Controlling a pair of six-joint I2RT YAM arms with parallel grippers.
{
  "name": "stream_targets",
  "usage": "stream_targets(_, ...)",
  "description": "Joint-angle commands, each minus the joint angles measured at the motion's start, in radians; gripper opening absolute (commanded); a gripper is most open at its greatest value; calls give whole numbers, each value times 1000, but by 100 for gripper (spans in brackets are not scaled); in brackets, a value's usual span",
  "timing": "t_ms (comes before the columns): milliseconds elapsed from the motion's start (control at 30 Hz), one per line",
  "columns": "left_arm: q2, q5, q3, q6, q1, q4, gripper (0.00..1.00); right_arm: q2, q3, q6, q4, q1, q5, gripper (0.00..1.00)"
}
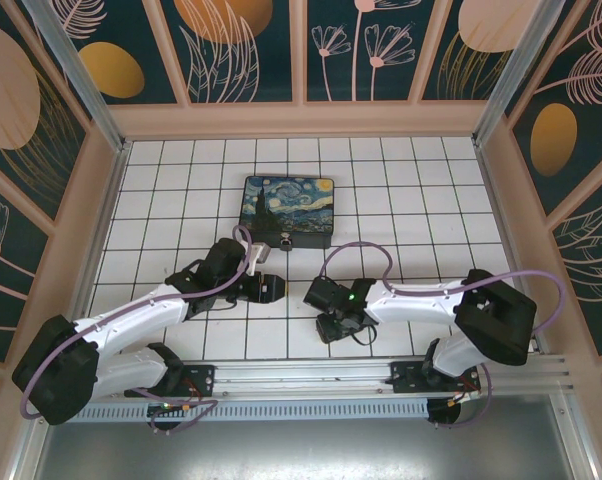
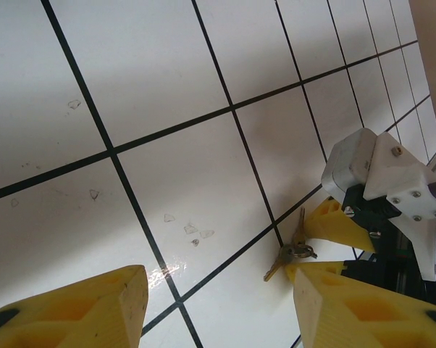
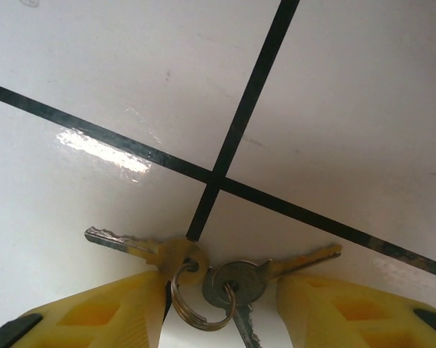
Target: Unlock the padlock with the key
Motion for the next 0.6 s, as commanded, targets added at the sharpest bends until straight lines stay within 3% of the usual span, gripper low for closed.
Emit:
stream_targets(0,-4,0,-10,9,4,21,56,77,-3,21,287,-31,61,48)
stream_targets(167,0,12,-15,13,4,24,56,42,7,0,287,-34,38,49)
stream_targets(400,-17,29,-53,-15,2,41,57,-84,22,-105,186,-51,-102,53)
stream_targets(567,-30,5,-48,-13,3,33,57,-143,6,-226,207,-125,-123,51)
